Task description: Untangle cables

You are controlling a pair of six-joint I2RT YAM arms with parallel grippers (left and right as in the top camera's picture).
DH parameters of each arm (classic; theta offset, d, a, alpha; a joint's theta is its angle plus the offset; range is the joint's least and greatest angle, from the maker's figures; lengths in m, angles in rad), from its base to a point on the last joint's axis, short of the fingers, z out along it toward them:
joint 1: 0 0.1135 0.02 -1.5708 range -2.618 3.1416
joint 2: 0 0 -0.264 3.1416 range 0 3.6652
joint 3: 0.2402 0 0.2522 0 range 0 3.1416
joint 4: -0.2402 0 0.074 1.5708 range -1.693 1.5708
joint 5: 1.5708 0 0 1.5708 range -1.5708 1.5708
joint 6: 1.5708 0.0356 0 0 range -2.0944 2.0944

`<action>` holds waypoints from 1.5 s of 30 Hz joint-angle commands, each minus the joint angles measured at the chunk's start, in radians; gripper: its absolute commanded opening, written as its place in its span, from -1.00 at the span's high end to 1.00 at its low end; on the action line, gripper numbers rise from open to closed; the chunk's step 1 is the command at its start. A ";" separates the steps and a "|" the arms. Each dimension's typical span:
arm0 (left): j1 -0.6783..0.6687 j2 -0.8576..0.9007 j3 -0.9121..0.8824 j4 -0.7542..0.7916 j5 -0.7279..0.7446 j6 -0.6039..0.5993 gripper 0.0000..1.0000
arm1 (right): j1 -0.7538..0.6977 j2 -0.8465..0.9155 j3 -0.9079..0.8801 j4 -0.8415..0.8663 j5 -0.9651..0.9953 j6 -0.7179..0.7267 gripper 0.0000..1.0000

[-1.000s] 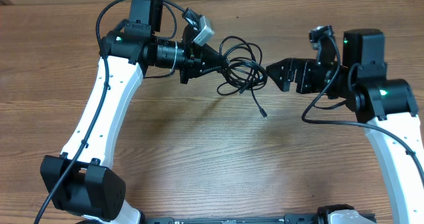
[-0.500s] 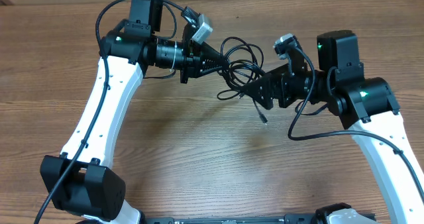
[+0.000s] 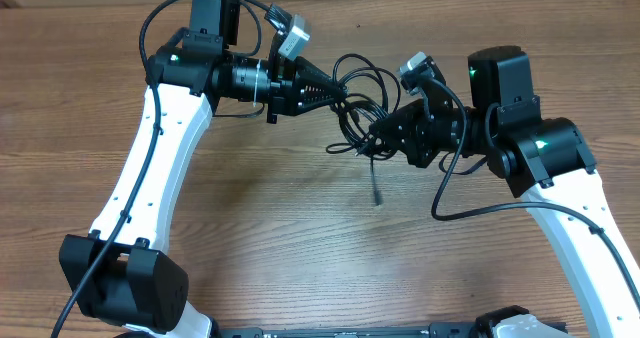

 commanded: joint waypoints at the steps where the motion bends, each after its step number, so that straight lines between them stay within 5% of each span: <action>1: 0.012 -0.017 0.009 0.084 0.034 -0.089 0.92 | 0.004 -0.002 0.010 -0.044 0.014 0.059 0.92; 4: 0.045 -0.017 0.009 0.190 -0.129 -0.297 0.92 | 0.000 -0.006 0.010 -0.117 0.160 0.179 0.92; 10: 0.151 -0.017 0.009 0.256 -0.721 -0.739 0.92 | -0.055 -0.051 0.010 -0.259 0.556 0.476 0.92; 15: 0.233 -0.017 0.009 0.211 -0.959 -0.894 0.92 | -0.099 -0.102 0.010 -0.270 0.582 0.533 0.92; 20: 0.283 -0.017 0.009 0.117 -1.042 -0.927 0.91 | -0.117 -0.137 0.010 -0.244 0.599 0.583 0.92; 24: 0.282 -0.017 0.009 0.061 -1.000 -0.902 0.91 | -0.117 -0.145 0.010 -0.201 0.595 0.614 0.92; 30: 0.256 -0.017 0.009 0.051 -0.752 -0.695 0.91 | -0.117 -0.145 0.010 -0.185 0.601 0.617 0.91; 35: 0.231 -0.017 0.009 0.051 -0.493 -0.503 0.91 | -0.117 -0.145 0.010 -0.178 0.562 0.641 0.01; 41: 0.200 -0.017 0.009 0.063 -0.256 -0.444 0.92 | -0.102 -0.144 0.010 -0.126 0.373 0.626 -0.13; 45: 0.175 -0.017 0.009 0.110 -0.172 -0.557 0.92 | -0.056 -0.135 0.010 -0.111 0.360 0.639 -0.13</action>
